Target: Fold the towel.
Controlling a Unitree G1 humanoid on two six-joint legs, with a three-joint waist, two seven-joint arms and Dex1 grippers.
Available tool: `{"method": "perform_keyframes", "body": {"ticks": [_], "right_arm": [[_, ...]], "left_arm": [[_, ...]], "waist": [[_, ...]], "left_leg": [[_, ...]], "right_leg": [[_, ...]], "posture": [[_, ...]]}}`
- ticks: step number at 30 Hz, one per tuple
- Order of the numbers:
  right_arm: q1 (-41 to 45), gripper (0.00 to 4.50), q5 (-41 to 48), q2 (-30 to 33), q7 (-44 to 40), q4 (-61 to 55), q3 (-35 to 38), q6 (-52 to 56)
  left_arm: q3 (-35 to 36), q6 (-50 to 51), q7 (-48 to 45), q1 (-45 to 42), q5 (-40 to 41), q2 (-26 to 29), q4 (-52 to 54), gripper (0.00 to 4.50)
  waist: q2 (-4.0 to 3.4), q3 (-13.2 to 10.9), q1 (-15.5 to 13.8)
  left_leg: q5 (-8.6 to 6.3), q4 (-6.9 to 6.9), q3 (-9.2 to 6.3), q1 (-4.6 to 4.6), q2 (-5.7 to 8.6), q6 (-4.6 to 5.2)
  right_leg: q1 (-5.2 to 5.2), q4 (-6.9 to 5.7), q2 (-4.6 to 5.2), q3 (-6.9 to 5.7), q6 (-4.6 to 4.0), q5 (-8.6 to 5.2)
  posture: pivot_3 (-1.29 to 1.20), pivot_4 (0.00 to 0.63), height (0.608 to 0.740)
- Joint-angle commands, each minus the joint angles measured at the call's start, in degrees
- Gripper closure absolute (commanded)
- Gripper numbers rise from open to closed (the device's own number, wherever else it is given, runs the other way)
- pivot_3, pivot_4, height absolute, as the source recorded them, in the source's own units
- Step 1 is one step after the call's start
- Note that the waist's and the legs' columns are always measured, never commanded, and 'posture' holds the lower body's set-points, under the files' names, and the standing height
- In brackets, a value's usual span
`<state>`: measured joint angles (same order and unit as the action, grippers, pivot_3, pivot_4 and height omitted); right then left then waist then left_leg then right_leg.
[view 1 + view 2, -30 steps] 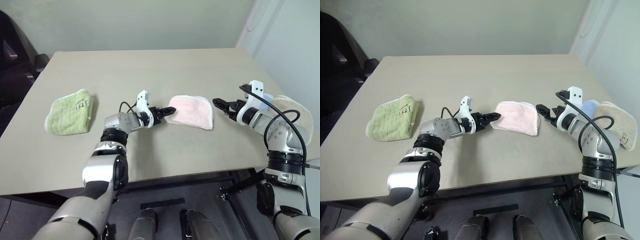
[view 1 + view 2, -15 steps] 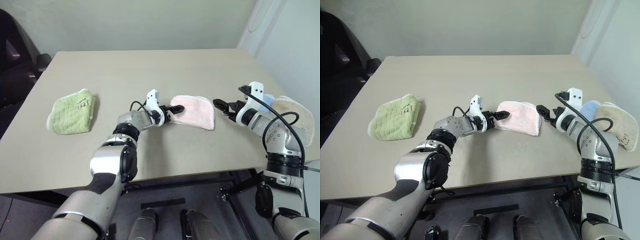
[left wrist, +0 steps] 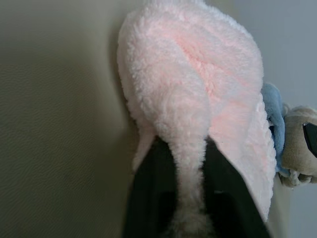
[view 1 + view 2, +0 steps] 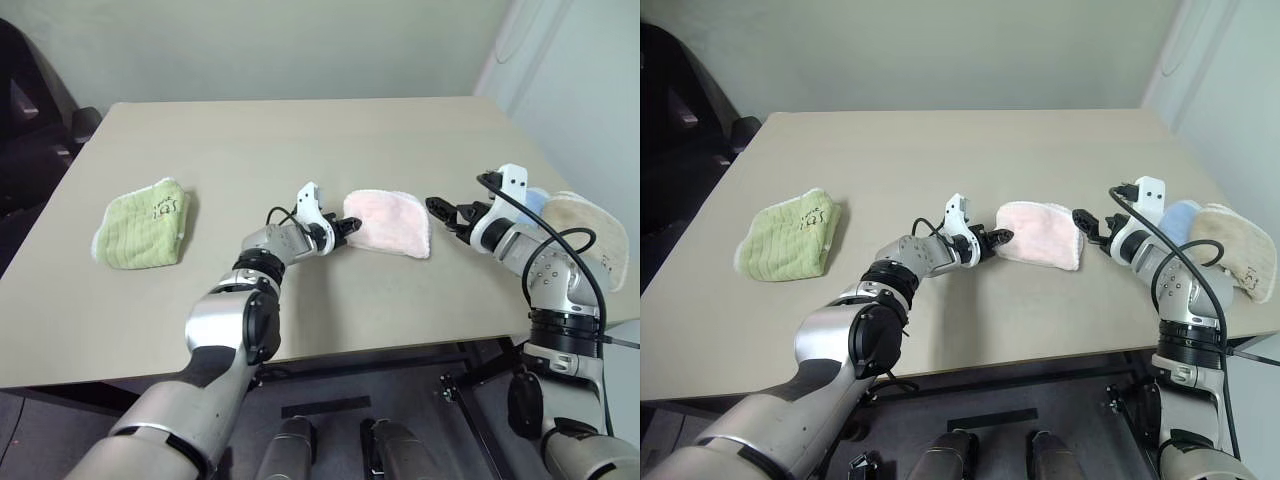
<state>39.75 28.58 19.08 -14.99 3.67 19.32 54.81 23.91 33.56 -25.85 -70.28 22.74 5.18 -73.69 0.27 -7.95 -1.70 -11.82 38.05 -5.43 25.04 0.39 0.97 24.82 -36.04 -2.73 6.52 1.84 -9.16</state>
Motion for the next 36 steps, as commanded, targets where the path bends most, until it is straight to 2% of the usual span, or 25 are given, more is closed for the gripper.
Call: {"method": "perform_keyframes", "body": {"ticks": [1, 12, 20, 27, 36], "right_arm": [[1.20, 0.00, 1.32, -0.21, 0.58, -3.25, 0.66, -1.53], [0.15, 0.00, 2.15, -0.82, 1.83, -4.37, 1.21, -1.86], [0.25, 0.00, 2.25, -0.96, 2.13, -4.27, 1.28, -1.99], [0.40, 0.00, 2.22, -1.27, 2.45, -4.02, 1.19, -2.10], [0.29, 0.00, 2.29, -1.48, 2.59, -3.76, 1.40, -2.85]], "left_arm": [[1.10, -1.35, -0.35, -1.82, 0.95, -0.18, 0.80, 4.47], [3.93, -0.90, -0.37, -3.30, 2.46, 0.58, 1.01, 4.47], [11.30, -2.40, 2.26, -9.80, 8.68, 4.06, 1.49, 4.47], [13.51, -6.00, 7.13, -18.35, 10.09, 10.39, 1.45, 4.47], [8.33, -16.31, 17.44, -21.63, 2.24, 22.88, 2.18, 4.47]], "waist": [[0.00, 0.00, -0.02], [0.00, 0.00, 0.00], [-0.01, -0.01, 0.09], [-0.03, -0.02, 0.32], [-0.06, -0.04, 1.41]], "left_leg": [[0.00, 0.00, 0.00, 0.00, 0.00, 0.00], [0.00, 0.00, 0.00, 0.00, 0.00, 0.00], [0.00, -0.04, 0.02, 0.02, 0.00, 0.00], [0.00, -0.17, 0.02, 0.02, 0.00, 0.00], [0.02, -0.45, 0.03, 0.05, 0.00, -0.05]], "right_leg": [[0.00, 0.00, 0.00, 0.00, 0.00, 0.00], [0.00, 0.01, 0.00, 0.01, 0.00, 0.00], [0.04, 0.00, 0.00, 0.02, -0.01, 0.00], [0.09, 0.07, 0.00, 0.04, -0.05, -0.07], [0.29, 0.10, 0.00, 0.06, -0.15, -0.17]], "posture": [[0.00, 0.150, 0.740], [0.00, 0.150, 0.740], [0.00, 0.150, 0.740], [0.00, 0.150, 0.740], [0.00, 0.150, 0.740]]}}
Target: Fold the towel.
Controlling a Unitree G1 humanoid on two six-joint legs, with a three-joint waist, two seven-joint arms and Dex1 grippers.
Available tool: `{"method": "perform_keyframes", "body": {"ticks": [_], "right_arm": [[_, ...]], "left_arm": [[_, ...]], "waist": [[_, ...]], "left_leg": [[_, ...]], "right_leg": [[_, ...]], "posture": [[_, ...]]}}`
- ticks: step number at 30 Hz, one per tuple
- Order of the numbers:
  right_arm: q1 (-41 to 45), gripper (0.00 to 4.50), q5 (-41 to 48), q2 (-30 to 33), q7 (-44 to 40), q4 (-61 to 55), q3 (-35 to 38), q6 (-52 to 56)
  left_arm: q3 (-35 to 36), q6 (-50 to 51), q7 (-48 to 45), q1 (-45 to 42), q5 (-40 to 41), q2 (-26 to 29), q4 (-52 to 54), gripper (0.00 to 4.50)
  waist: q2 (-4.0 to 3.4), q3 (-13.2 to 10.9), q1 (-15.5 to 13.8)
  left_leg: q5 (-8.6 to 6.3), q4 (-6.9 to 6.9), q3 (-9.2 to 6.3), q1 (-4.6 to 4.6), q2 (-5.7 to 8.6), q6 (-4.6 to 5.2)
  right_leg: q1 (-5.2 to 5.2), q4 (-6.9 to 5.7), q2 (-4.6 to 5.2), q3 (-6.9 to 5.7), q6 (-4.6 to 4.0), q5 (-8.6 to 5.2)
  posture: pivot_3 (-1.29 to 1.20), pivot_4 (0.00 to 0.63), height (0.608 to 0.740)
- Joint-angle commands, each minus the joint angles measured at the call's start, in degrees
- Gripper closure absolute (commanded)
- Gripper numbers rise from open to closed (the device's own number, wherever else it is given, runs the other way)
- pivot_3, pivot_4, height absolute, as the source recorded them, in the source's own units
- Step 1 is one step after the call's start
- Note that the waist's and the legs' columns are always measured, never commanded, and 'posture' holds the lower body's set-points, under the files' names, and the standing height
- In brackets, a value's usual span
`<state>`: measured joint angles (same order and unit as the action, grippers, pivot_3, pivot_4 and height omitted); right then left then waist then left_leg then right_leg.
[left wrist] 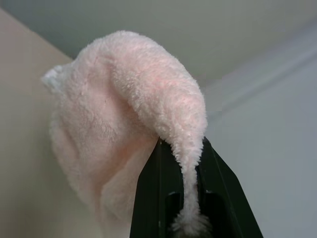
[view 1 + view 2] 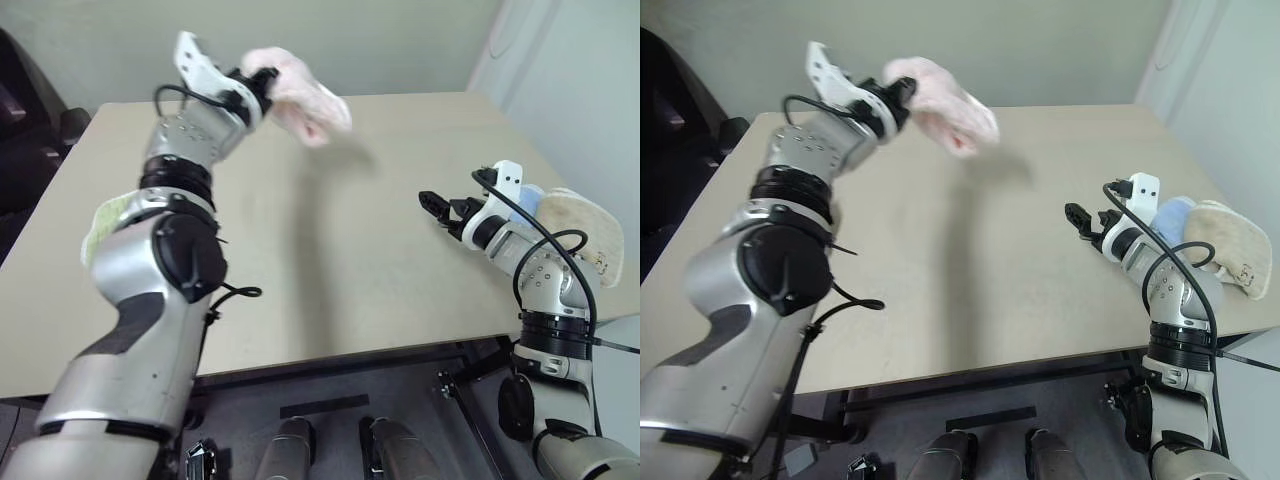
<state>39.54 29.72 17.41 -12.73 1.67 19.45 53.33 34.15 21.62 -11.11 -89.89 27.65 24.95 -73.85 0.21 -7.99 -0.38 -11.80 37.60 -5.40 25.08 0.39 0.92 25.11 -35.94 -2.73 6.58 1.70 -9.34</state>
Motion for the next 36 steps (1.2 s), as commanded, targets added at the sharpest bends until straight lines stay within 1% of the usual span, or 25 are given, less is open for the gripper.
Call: {"method": "perform_keyframes", "body": {"ticks": [1, 3, 6, 12, 16, 20, 24, 29, 31, 33, 36], "right_arm": [[0.39, 0.00, 1.15, 0.13, 0.27, -1.65, 1.21, -1.46], [0.34, 0.00, 1.15, 0.05, 0.07, -1.31, 1.00, -1.59], [0.85, 0.00, 1.02, -0.07, -0.28, -0.34, 0.53, -1.93], [2.37, 0.00, 0.68, -0.06, -1.23, 2.03, -0.74, -2.81], [3.14, 0.00, 0.32, 0.27, -1.94, 3.50, -1.54, -3.43], [3.86, 0.00, 0.23, 0.26, -2.45, 5.06, -2.07, -4.12], [3.74, 0.00, 0.34, 0.06, -2.80, 5.19, -2.88, -3.93], [3.17, 0.00, 0.70, -0.60, -2.21, 4.53, -2.82, -3.88], [2.44, 0.00, 0.78, -0.87, -1.87, 3.86, -2.61, -3.86], [1.66, 0.00, 0.87, -1.00, -1.50, 3.11, -2.19, -3.69], [0.93, 0.00, 0.88, -0.83, -1.25, 2.78, -1.61, -3.57]], "left_arm": [[-2.19, -5.84, 4.70, -1.67, -3.47, 4.49, 2.27, 4.47], [-2.12, -8.83, 9.10, -0.56, -4.57, 7.10, 2.10, 4.47], [-2.57, -14.23, 12.94, 2.07, -6.44, 9.59, 2.65, 4.47], [-0.70, -19.29, 16.81, 7.87, -5.47, 10.55, 2.90, 4.47], [0.25, -23.90, 19.66, 11.00, -5.07, 11.48, 3.05, 4.47], [0.40, -24.79, 17.64, 11.54, -5.10, 11.28, 1.33, 4.47], [1.37, -24.41, 16.73, 10.16, -4.32, 11.00, -0.15, 4.47], [1.53, -26.78, 16.77, 8.83, -3.94, 10.08, 1.06, 4.47], [0.76, -29.54, 18.06, 11.20, -4.82, 8.76, 3.15, 4.47], [0.42, -32.52, 21.45, 15.50, -5.70, 7.11, 6.74, 4.47], [0.73, -33.57, 29.53, 24.73, -6.92, 3.87, 16.66, 4.47]], "waist": [[0.00, 0.00, 0.14], [0.00, 0.00, 0.34], [-0.01, 0.00, 0.45], [-0.02, -0.02, 0.06], [-0.02, -0.03, 0.35], [0.02, -0.02, 0.32], [0.00, -0.03, 0.34], [0.04, -0.01, 0.51], [0.02, -0.03, 0.61], [-0.03, -0.04, 0.70], [-0.04, -0.05, 1.13]], "left_leg": [[0.01, -0.04, 0.00, 0.01, 0.00, -0.02], [0.07, -0.09, 0.00, 0.03, -0.01, -0.10], [0.13, -0.14, 0.00, 0.02, -0.01, -0.21], [0.15, -0.08, -0.06, 0.05, 0.01, -0.25], [0.16, 0.00, -0.04, 0.08, 0.02, -0.26], [0.19, 0.00, -0.13, 0.14, -0.01, -0.30], [0.19, 0.00, -0.05, 0.12, 0.06, -0.31], [0.21, -0.01, -0.07, 0.16, 0.04, -0.34], [0.21, -0.01, -0.15, 0.15, 0.00, -0.34], [0.21, -0.02, -0.14, 0.14, 0.03, -0.35], [0.22, 0.00, -0.04, -0.04, -0.01, -0.35]], "right_leg": [[0.04, 0.00, 0.00, -0.01, -0.02, -0.01], [0.09, -0.01, 0.00, -0.01, -0.06, -0.03], [0.11, 0.00, -0.01, -0.01, -0.09, -0.07], [0.10, -0.06, 0.00, -0.12, -0.11, -0.06], [0.12, -0.11, -0.03, -0.18, -0.14, -0.03], [0.17, -0.14, -0.06, -0.21, -0.20, 0.00], [0.19, -0.21, -0.08, -0.23, -0.22, 0.00], [0.23, -0.20, -0.10, -0.22, -0.26, 0.05], [0.21, -0.19, -0.05, -0.18, -0.26, 0.06], [0.22, -0.21, -0.04, -0.20, -0.25, 0.06], [0.04, -0.22, -0.04, -0.14, -0.23, 0.06]], "posture": [[0.00, 0.150, 0.740], [0.00, 0.150, 0.740], [0.00, 0.150, 0.740], [0.00, 0.150, 0.740], [0.00, 0.150, 0.740], [0.00, 0.150, 0.740], [0.00, 0.150, 0.740], [0.00, 0.150, 0.740], [0.00, 0.150, 0.740], [0.00, 0.150, 0.740], [0.00, 0.150, 0.740]]}}
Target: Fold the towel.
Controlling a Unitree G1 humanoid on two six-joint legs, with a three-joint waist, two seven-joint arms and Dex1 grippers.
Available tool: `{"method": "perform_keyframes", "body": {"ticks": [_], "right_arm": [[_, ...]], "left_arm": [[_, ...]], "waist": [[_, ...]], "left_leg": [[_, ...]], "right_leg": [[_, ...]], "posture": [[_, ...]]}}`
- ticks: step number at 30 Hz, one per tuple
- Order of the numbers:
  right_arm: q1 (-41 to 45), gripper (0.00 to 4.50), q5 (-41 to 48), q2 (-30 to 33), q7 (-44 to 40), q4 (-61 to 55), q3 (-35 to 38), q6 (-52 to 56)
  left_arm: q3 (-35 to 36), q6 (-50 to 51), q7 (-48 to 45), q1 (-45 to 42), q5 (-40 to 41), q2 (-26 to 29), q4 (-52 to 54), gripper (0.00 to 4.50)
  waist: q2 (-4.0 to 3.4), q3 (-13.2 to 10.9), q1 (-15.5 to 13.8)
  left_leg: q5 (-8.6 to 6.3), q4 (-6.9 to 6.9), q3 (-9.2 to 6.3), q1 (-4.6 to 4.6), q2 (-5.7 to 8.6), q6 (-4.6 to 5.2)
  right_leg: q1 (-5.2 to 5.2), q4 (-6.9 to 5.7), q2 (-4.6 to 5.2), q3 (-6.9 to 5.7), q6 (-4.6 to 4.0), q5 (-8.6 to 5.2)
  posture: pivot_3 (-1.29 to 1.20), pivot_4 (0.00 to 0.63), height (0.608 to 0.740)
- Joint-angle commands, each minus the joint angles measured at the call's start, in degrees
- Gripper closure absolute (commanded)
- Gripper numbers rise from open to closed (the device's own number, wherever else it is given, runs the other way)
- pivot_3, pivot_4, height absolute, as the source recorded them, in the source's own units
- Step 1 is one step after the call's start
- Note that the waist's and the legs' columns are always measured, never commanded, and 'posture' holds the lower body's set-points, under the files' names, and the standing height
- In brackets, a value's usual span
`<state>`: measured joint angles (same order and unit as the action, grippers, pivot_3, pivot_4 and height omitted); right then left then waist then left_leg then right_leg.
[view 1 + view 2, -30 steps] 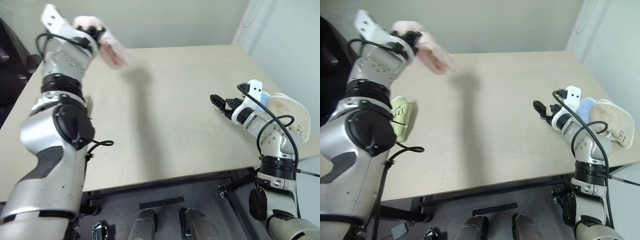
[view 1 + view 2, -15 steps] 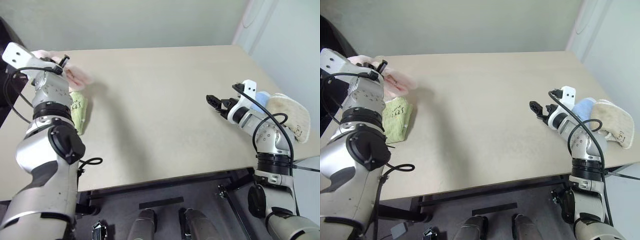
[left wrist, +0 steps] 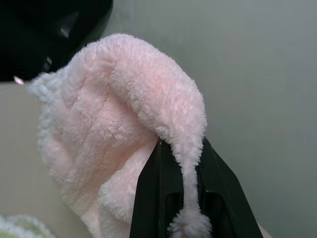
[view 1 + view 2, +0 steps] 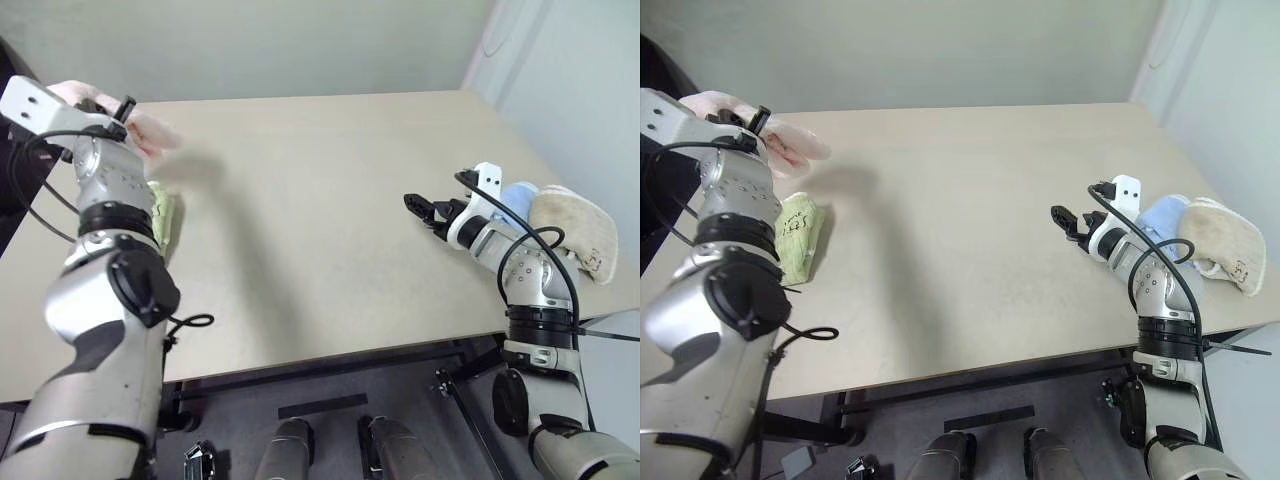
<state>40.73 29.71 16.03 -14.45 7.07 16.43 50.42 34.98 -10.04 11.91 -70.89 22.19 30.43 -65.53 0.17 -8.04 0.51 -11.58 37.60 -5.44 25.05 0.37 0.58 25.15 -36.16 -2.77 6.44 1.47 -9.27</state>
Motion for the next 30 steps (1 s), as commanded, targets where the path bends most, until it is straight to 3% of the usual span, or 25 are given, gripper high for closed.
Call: {"method": "perform_keyframes", "body": {"ticks": [1, 5, 8, 18, 21, 30], "right_arm": [[-0.40, 0.00, 0.84, 0.71, 0.45, -2.59, 1.51, -0.65], [-0.33, 0.00, 0.53, 1.27, 0.21, -1.84, 1.50, -0.99], [0.20, 0.00, 0.33, 1.52, 0.11, -1.01, 1.48, -1.27], [2.00, 0.00, -0.19, 1.63, -0.52, 1.48, 0.33, -2.39], [1.89, 0.00, -0.08, 1.36, -0.40, 1.41, 0.22, -2.59], [1.56, 0.00, 0.19, 0.99, -0.07, 1.04, 0.40, -2.71]], "left_arm": [[0.24, -1.15, 9.28, 8.82, -1.46, -2.93, 12.49, 4.47], [-0.19, 4.68, 17.82, 20.73, -2.29, -8.42, 29.97, 4.47], [-0.24, 9.17, 21.21, 26.34, -2.54, -11.07, 37.48, 4.47], [1.92, 17.07, 23.92, 29.09, 0.34, -13.06, 41.30, 4.47], [2.18, 18.62, 23.86, 29.11, 1.38, -14.10, 40.90, 3.71], [2.19, 19.23, 22.26, 27.33, 2.04, -14.52, 40.27, 0.63]], "waist": [[0.01, 0.01, 0.41], [0.05, 0.01, 0.64], [0.05, 0.01, 0.61], [0.06, 0.02, -0.01], [0.06, 0.02, -0.06], [0.06, 0.02, -0.16]], "left_leg": [[0.00, 0.00, 0.04, -0.05, 0.00, 0.00], [0.03, 0.38, 0.07, 0.03, -0.11, -0.01], [0.03, 0.51, 0.06, 0.01, -0.10, 0.00], [0.40, 0.46, 0.05, -0.17, -0.08, 0.20], [0.49, 0.45, 0.05, -0.18, -0.05, 0.23], [0.51, 0.27, 0.04, -0.17, -0.06, 0.22]], "right_leg": [[-0.02, 0.00, -0.03, 0.00, 0.02, -0.01], [-0.05, -0.09, -0.11, -0.06, 0.04, -0.01], [-0.11, -0.13, -0.11, -0.08, 0.05, 0.00], [-0.30, -0.10, -0.09, -0.05, -0.58, 0.45], [-0.29, -0.11, -0.09, -0.03, -0.62, 0.60], [-0.23, -0.01, -0.09, -0.04, -0.63, 0.62]], "posture": [[0.00, 0.150, 0.740], [0.00, 0.150, 0.740], [0.00, 0.150, 0.740], [0.00, 0.150, 0.740], [0.00, 0.150, 0.740], [0.00, 0.150, 0.740]]}}
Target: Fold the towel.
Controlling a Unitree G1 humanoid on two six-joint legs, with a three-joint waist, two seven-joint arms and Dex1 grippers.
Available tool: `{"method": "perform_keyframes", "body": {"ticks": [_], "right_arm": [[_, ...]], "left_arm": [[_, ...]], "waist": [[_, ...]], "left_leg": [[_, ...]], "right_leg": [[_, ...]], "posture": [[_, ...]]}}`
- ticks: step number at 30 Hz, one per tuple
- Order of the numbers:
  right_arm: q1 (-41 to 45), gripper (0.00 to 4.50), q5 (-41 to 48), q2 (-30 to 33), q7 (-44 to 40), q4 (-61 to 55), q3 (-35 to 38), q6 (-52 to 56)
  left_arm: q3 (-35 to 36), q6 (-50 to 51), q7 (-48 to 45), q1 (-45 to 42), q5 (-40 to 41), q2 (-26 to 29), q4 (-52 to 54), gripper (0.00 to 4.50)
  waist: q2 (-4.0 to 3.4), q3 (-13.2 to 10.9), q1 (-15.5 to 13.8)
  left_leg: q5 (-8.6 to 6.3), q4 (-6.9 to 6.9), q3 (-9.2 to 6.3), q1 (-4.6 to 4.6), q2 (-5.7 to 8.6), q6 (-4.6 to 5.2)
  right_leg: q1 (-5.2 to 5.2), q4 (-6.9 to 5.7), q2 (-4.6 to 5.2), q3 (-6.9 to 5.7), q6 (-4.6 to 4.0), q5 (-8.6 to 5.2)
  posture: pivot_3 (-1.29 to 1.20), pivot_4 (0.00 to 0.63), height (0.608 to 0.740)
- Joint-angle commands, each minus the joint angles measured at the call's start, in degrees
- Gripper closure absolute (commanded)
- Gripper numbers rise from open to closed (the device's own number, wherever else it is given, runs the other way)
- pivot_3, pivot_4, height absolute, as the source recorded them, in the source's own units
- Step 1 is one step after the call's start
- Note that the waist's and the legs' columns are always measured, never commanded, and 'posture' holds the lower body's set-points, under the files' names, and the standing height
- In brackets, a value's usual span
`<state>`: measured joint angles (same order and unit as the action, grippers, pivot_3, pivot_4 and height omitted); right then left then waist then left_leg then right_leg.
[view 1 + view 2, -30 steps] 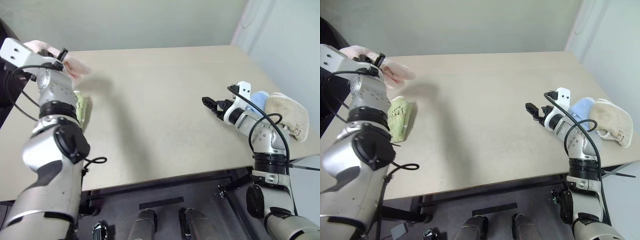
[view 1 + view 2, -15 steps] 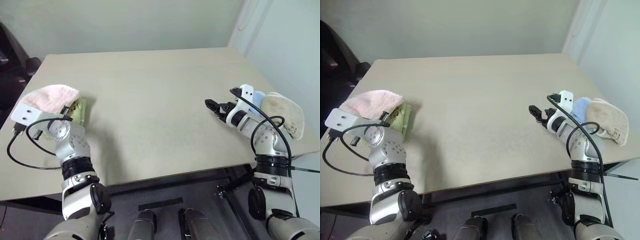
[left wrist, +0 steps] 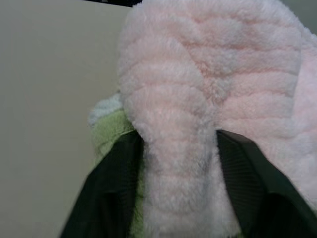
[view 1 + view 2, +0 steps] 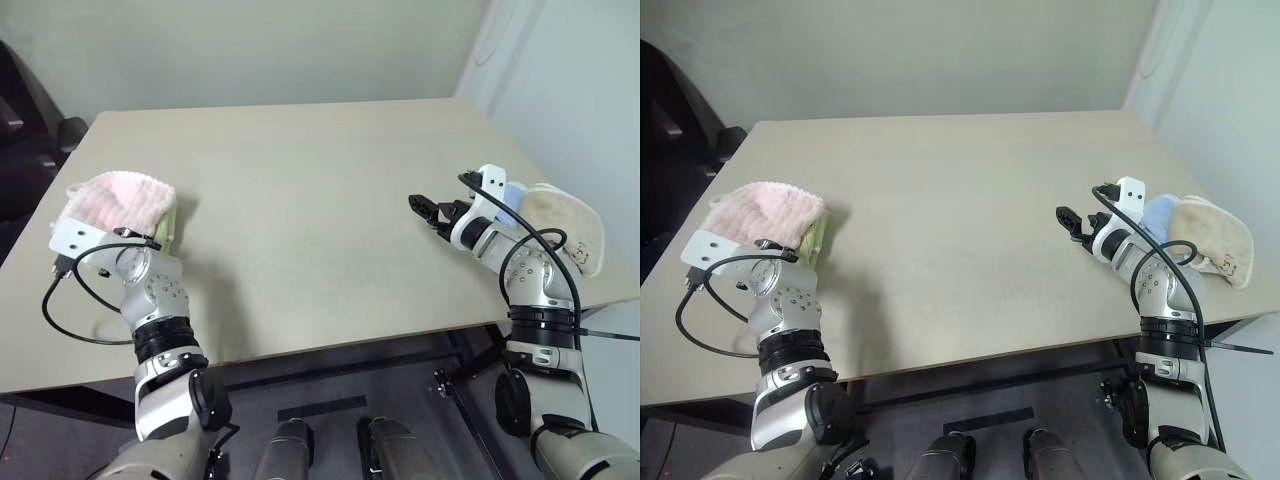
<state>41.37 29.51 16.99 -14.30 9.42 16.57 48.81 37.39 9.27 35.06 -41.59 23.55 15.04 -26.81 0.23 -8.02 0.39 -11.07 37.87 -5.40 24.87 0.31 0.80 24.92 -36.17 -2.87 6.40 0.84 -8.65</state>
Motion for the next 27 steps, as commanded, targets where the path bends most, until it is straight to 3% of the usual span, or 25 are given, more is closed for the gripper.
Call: {"method": "perform_keyframes", "body": {"ticks": [1, 8, 14, 22, 25, 27], "right_arm": [[0.81, 0.00, 0.42, -0.03, -0.20, -1.41, 0.25, -1.08], [0.26, 0.00, 0.53, -0.02, -0.06, -1.96, 0.58, -0.83], [0.42, 0.00, 0.52, 0.06, 0.01, -1.71, 0.74, -0.96], [0.44, 0.00, 0.51, -0.13, 0.07, -1.77, 0.69, -1.04], [0.35, 0.00, 0.61, -0.15, 0.36, -2.09, 1.08, -1.24], [0.21, 0.00, 0.78, -0.42, 1.04, -2.44, 1.82, -1.72]], "left_arm": [[-0.05, -0.05, -0.67, -2.16, 0.76, 0.87, 1.76, 0.63], [0.47, 5.17, 5.95, -2.13, 1.89, -2.18, 10.08, 0.63], [-1.51, 14.30, 10.02, -2.11, 6.24, -9.83, 21.41, 0.63], [-3.52, 25.79, 11.45, -4.02, 12.56, -16.15, 24.13, 0.63], [-5.39, 28.25, 7.71, -4.53, 12.90, -15.56, 22.38, 0.63], [-9.75, 30.38, -1.25, -6.10, 12.21, -12.85, 17.63, 0.63]], "waist": [[0.00, 0.00, -0.07], [0.00, 0.00, -0.17], [0.01, -0.01, -0.47], [0.02, -0.01, -0.46], [0.02, -0.01, -0.33], [0.02, -0.02, -0.41]], "left_leg": [[0.00, -0.03, 0.00, 0.02, 0.00, 0.00], [-0.05, -0.13, 0.01, 0.04, 0.00, -0.05], [-0.06, -0.11, 0.01, 0.04, 0.02, -0.04], [-0.06, -0.14, 0.02, 0.03, 0.00, -0.04], [-0.06, -0.20, 0.02, 0.03, 0.00, -0.04], [-0.06, -0.27, 0.03, 0.02, 0.00, -0.04]], "right_leg": [[0.01, 0.05, 0.00, 0.00, 0.00, -0.01], [0.00, 0.24, 0.00, 0.03, 0.05, -0.05], [-0.04, 0.26, 0.05, 0.03, 0.08, -0.08], [-0.04, 0.26, 0.06, 0.04, 0.10, -0.07], [-0.02, 0.26, 0.06, 0.05, 0.12, -0.09], [0.01, 0.26, 0.06, 0.05, 0.13, -0.09]], "posture": [[0.00, 0.150, 0.740], [0.00, 0.150, 0.740], [0.00, 0.150, 0.740], [0.00, 0.150, 0.740], [0.00, 0.150, 0.740], [0.00, 0.150, 0.740]]}}
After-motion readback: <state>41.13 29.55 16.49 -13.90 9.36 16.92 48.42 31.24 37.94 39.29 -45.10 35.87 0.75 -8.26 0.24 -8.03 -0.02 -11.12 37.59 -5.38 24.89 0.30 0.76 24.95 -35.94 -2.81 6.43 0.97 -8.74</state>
